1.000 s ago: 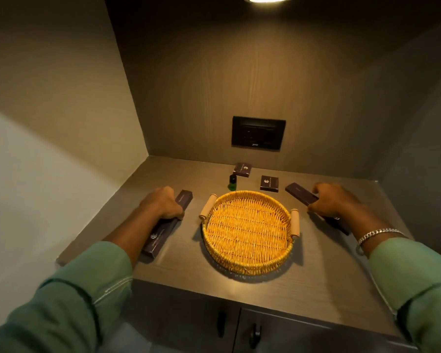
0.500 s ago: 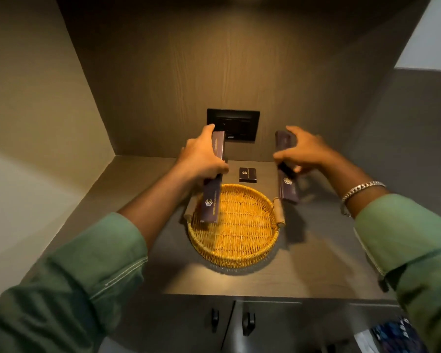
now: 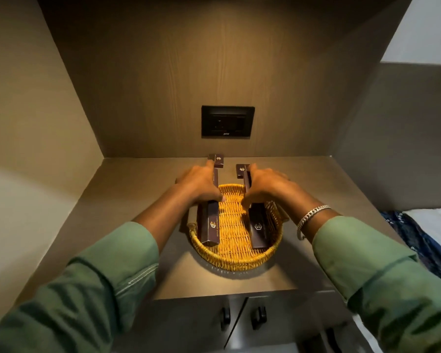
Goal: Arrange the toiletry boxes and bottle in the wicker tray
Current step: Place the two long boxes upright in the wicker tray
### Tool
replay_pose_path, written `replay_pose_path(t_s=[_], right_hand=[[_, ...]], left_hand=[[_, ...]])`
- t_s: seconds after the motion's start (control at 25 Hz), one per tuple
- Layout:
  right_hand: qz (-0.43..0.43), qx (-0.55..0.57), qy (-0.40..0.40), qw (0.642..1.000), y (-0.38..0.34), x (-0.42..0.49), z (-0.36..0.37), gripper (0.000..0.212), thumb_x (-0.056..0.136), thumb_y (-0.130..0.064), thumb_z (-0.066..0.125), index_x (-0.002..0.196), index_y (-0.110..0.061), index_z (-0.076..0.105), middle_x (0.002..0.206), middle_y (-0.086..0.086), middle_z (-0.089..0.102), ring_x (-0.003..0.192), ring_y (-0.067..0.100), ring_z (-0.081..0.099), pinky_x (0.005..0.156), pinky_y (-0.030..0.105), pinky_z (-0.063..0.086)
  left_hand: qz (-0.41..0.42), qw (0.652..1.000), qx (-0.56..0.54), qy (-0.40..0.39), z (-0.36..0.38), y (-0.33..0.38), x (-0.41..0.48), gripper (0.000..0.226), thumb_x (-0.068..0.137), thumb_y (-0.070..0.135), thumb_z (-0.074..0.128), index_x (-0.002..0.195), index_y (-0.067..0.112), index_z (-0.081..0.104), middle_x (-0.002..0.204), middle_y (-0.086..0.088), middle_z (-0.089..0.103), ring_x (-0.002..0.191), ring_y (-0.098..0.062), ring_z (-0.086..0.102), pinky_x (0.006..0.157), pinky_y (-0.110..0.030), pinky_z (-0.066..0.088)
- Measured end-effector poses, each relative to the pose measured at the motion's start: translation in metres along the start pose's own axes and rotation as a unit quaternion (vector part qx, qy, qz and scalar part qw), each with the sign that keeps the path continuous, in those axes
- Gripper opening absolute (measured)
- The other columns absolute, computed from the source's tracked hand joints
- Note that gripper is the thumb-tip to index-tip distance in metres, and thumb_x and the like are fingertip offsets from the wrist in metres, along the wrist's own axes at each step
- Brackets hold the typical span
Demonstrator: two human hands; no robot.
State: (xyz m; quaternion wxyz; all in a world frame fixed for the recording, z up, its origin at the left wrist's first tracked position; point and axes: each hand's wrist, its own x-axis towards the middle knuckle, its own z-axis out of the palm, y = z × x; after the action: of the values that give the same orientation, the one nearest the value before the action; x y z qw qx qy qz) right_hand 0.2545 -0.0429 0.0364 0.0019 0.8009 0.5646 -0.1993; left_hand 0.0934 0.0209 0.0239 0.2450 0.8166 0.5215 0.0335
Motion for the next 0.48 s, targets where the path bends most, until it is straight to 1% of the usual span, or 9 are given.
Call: replay_pose_path(t_s=[0.16,0.28,0.36,0.44,0.48], right_hand=[[-0.009,-0.029,-0.014,0.999,0.005,0.000,0.002,0.091,0.064,-0.041,0.086,0.138,-0.022,0.037,0.123,0.009,0.058,0.111,0.030,0.055,0.093,0.047,0.051],[-0.014,-0.010,-0.029,0.999,0.013,0.004,0.003,0.100,0.061,-0.043,0.087,0.143,-0.025,0.034,0.131,0.008,0.055,0.117,0.030,0.052,0.096,0.050,0.049],[-0.023,0.008,-0.028,0.999,0.019,0.011,0.004,0.102,0.060,-0.046,0.088,0.143,-0.026,0.033,0.136,0.009,0.053,0.121,0.032,0.051,0.098,0.051,0.048],[-0.028,0.066,-0.001,0.997,0.025,0.022,-0.002,0.104,0.061,-0.048,0.086,0.146,-0.027,0.030,0.142,0.011,0.048,0.126,0.035,0.048,0.099,0.051,0.047],[-0.031,0.098,0.033,0.994,0.029,0.031,-0.008,0.102,0.063,-0.046,0.085,0.146,-0.027,0.030,0.144,0.012,0.046,0.127,0.036,0.047,0.098,0.051,0.047]], left_hand=[[0.018,0.999,-0.048,0.000,0.005,-0.017,-0.006,0.100,0.068,0.041,0.084,0.147,0.021,0.027,0.134,-0.012,0.055,0.116,-0.032,0.057,0.094,-0.051,0.053],[0.023,0.997,-0.074,-0.004,0.004,-0.025,-0.008,0.100,0.068,0.042,0.084,0.148,0.020,0.026,0.136,-0.012,0.055,0.116,-0.031,0.058,0.096,-0.051,0.052],[0.027,0.997,-0.075,-0.015,0.004,-0.026,-0.008,0.103,0.068,0.043,0.084,0.149,0.021,0.024,0.141,-0.012,0.051,0.121,-0.032,0.055,0.098,-0.050,0.050],[0.023,0.997,-0.066,-0.021,0.001,-0.026,-0.007,0.106,0.067,0.048,0.083,0.150,0.024,0.022,0.148,-0.012,0.046,0.127,-0.033,0.050,0.100,-0.050,0.048],[0.014,0.998,-0.067,-0.007,-0.002,-0.026,-0.006,0.106,0.067,0.051,0.081,0.150,0.025,0.021,0.150,-0.012,0.044,0.128,-0.034,0.049,0.099,-0.050,0.048]])
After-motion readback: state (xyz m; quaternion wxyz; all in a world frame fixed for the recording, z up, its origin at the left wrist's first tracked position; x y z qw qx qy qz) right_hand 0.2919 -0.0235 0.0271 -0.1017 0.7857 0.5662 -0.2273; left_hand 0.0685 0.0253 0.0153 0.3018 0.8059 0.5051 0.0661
